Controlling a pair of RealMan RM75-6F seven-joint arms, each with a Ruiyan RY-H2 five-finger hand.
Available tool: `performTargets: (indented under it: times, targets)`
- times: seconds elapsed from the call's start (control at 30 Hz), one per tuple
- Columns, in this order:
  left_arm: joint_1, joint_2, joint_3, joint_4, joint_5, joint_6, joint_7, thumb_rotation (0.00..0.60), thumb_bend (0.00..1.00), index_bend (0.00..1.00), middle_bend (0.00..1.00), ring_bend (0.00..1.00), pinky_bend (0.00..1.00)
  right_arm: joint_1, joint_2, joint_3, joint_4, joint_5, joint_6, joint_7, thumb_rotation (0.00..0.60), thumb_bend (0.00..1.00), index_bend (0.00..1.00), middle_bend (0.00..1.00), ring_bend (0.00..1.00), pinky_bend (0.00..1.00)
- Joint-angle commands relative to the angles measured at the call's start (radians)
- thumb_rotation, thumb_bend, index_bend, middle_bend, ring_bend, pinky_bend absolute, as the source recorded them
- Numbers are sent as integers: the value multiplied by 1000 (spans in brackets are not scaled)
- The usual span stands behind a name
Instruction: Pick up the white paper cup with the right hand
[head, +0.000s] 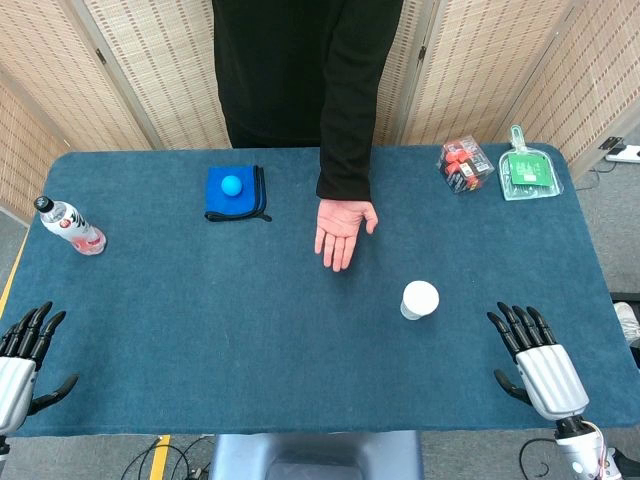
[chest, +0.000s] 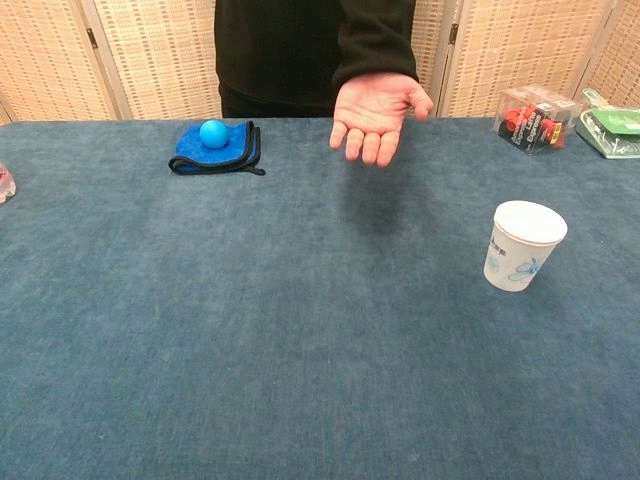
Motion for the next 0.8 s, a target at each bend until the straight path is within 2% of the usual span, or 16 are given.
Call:
performTargets:
  times: [0.03, 0.17, 0.3, 0.57, 0.8]
  targets:
    - [-6, -1, -2, 1, -7, -12, 2, 600, 269, 79, 0, 0, 174, 0, 1, 4, 1, 9, -1, 1, 600, 214, 0, 0, 0, 0]
    - [-10, 0, -3, -1, -11, -21, 3, 600, 269, 79, 0, 0, 173, 2, 2, 11, -1, 24, -7, 2, 600, 214, 0, 0, 0, 0]
    - [-10, 1, -3, -3, -4, -13, -8, 600, 269, 79, 0, 0, 174, 33, 11, 24, -10, 52, -63, 31, 600, 214, 0, 0, 0, 0]
    - [-22, 3, -1, -1, -1, -30, -18, 600, 269, 79, 0, 0, 173, 235, 69, 150, -99, 263, -378, 19, 600, 214, 0, 2, 0, 0]
    - [-12, 13, 5, -1, 6, -10, -46, 600, 269, 79, 0, 0, 174, 419, 32, 223, -93, 462, -637, -20, 600, 214, 0, 16, 0, 0]
